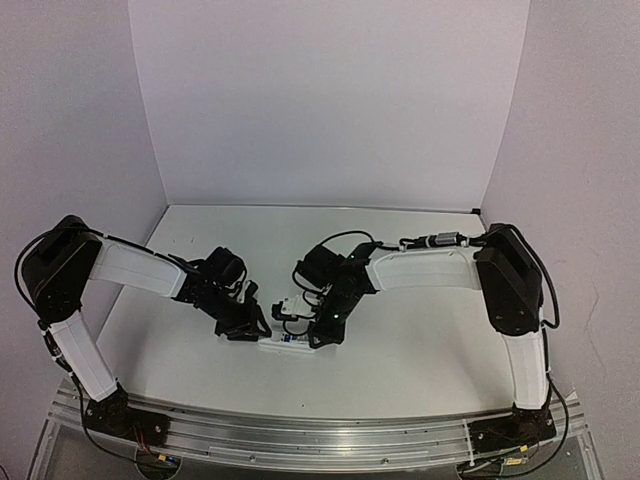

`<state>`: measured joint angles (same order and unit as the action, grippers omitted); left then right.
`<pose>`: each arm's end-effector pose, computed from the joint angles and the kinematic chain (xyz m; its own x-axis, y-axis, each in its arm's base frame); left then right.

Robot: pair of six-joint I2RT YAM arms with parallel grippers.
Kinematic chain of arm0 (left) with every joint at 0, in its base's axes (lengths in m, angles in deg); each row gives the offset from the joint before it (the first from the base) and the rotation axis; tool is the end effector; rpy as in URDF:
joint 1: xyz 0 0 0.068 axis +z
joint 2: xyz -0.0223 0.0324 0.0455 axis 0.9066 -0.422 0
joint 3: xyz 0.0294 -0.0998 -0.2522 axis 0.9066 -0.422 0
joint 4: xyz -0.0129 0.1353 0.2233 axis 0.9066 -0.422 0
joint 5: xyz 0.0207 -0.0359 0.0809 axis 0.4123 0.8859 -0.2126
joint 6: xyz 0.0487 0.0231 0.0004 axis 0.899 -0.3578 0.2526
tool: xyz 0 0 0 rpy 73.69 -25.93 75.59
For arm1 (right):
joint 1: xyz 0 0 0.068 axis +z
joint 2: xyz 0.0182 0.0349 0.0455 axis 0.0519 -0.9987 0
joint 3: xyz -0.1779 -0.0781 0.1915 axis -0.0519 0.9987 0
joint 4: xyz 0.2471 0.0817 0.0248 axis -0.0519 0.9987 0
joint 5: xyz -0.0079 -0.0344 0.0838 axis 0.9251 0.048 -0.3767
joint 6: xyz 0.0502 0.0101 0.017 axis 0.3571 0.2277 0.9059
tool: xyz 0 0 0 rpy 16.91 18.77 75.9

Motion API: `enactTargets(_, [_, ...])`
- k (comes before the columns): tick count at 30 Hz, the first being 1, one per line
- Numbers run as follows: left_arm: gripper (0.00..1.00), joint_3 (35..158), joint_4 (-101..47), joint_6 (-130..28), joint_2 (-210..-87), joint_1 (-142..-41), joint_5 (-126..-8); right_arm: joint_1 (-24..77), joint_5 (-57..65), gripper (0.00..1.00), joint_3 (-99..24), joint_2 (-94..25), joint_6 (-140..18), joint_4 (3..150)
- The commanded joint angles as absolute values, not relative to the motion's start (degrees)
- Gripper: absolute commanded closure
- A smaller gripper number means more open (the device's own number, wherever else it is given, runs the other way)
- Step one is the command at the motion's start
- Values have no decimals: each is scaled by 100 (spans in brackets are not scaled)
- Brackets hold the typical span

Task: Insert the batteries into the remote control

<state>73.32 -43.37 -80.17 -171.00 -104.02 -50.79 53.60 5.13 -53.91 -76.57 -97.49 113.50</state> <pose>0.2326 -0.2070 0.1337 -0.9939 0.0408 -0.1022 0.0921 0.8160 -0.5706 0.2419 0.3743 0.1593 -0.0211 -0.9261 -0.3767 -0.9946 0.0577 -0.0863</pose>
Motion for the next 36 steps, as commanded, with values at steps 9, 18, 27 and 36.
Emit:
enactTargets(9, [64,7160,-3933,-8159,-16931,-10424,-4806,5498,804,99,-6091,-8027,-9631,11784])
enactTargets(18, [64,7140,-3827,-8173,-16922,-10432,-4761,5606,1007,99,-6359,-8205,-9739,12010])
enactTargets(27, [64,7113,-3714,-8194,-16864,-10433,-4720,5676,1208,100,-6587,-8405,-9764,12217])
enactTargets(36, [65,7040,-3559,-8234,-16809,-10431,-4618,5741,1504,100,-6786,-8568,-9745,12301])
